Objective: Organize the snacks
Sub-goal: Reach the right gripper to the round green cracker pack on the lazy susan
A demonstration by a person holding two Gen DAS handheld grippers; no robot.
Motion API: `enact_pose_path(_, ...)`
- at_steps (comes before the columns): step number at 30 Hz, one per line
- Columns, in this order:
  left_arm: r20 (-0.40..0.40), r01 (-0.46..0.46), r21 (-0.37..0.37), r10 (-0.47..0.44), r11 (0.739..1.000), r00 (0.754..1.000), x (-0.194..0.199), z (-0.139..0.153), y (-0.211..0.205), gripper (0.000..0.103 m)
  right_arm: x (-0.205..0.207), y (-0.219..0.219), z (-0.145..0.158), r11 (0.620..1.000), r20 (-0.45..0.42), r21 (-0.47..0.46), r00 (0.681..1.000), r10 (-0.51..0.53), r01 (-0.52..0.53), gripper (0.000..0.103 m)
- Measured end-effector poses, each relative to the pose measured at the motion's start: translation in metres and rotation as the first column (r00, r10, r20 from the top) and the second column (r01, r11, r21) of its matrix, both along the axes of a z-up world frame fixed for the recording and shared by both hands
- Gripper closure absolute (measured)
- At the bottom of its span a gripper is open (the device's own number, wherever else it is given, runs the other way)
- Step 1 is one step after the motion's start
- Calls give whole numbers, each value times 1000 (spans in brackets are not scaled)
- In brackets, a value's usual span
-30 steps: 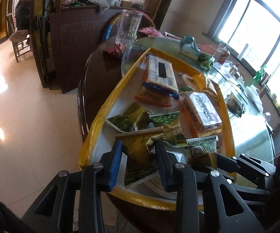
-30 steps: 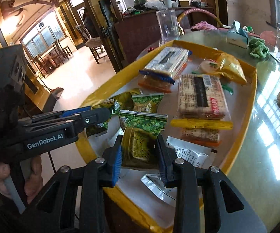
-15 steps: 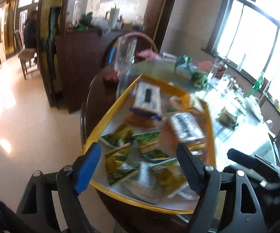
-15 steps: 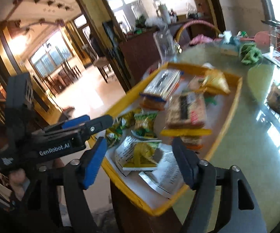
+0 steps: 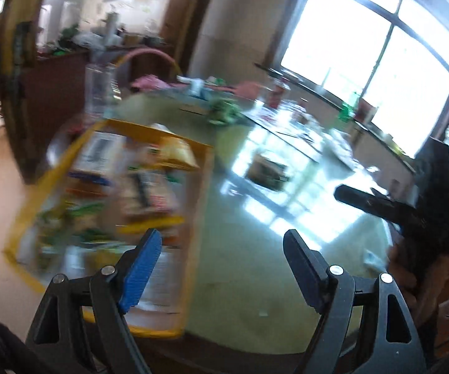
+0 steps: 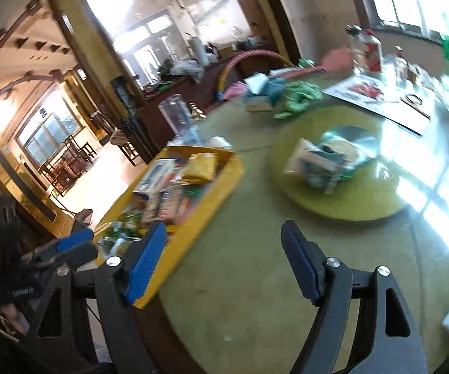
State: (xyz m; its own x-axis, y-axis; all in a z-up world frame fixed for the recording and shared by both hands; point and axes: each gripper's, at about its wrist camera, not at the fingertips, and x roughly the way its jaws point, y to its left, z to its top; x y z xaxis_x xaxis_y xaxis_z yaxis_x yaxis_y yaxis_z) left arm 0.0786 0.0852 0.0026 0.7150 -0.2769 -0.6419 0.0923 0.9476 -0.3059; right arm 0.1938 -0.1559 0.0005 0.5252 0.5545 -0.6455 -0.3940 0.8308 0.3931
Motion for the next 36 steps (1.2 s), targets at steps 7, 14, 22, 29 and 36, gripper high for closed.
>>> enact_pose_path(7,-55,68,-52,-70,996,996,33,-13,-48,22,53,-55,1,996,-69,-37,994,-79,77,26)
enact_pose_path(14,-104,66,-85,-75,994,992,43,-30,-57,22,109,-74,-21,989,-130,-85,982,-135,125,26)
enact_pose_path(22,-94,48,-97,-57,994,994,40,-35,-46,22,196,-88,-73,970,-241,-162,946,-217,182,30)
enact_pose_path(29,-114,28,-136,-44,990,993,40,-40,-29,22,256,-56,-111,957,-281,-258,937,-208,136,37)
enact_pose_path(36,-117,20,-152,-38,988,992,41,-41,-19,22,244,-4,-106,939,-201,-344,978,-60,-13,37)
